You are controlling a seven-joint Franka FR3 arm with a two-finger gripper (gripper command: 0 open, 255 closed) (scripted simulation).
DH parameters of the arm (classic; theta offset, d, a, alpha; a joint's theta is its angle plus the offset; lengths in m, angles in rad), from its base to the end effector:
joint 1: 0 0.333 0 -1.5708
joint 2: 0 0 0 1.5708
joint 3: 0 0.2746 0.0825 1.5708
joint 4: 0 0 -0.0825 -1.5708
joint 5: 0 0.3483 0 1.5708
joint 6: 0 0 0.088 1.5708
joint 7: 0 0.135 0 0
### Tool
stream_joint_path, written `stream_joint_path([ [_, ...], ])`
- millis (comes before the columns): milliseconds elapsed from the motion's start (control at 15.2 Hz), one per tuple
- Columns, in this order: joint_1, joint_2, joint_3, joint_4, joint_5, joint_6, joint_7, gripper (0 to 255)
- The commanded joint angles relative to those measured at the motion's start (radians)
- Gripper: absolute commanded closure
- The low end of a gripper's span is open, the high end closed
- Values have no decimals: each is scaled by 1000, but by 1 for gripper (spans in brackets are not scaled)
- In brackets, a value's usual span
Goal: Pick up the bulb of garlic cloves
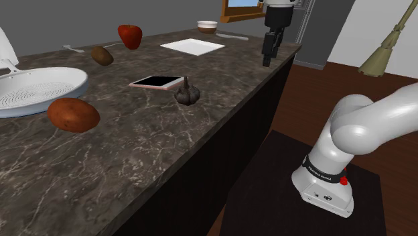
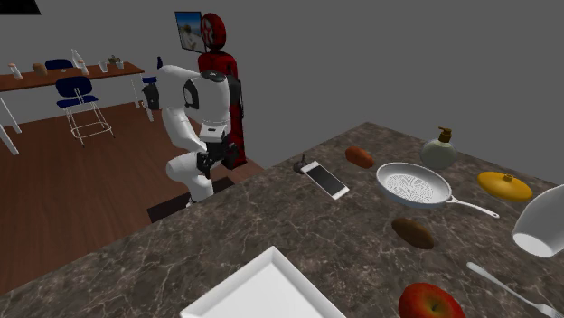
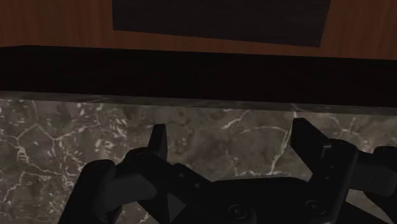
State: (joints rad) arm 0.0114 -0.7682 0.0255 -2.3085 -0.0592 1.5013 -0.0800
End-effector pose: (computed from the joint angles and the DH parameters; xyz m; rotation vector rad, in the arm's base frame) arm 0.2969 0.0042 0.5429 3.0608 0.1631 -0.0629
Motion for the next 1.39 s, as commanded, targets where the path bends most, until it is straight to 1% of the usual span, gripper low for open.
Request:
stream_joint_path([
  [0,0,0,0,0,0,0,0,0],
  [396,59,124,95,109,54,33,43,0],
  [726,98,234,174,219,80,52,78,0],
  [1056,131,353,255,346,85,60,116,0],
  [1320,157,455,321,462,73,57,152,0],
])
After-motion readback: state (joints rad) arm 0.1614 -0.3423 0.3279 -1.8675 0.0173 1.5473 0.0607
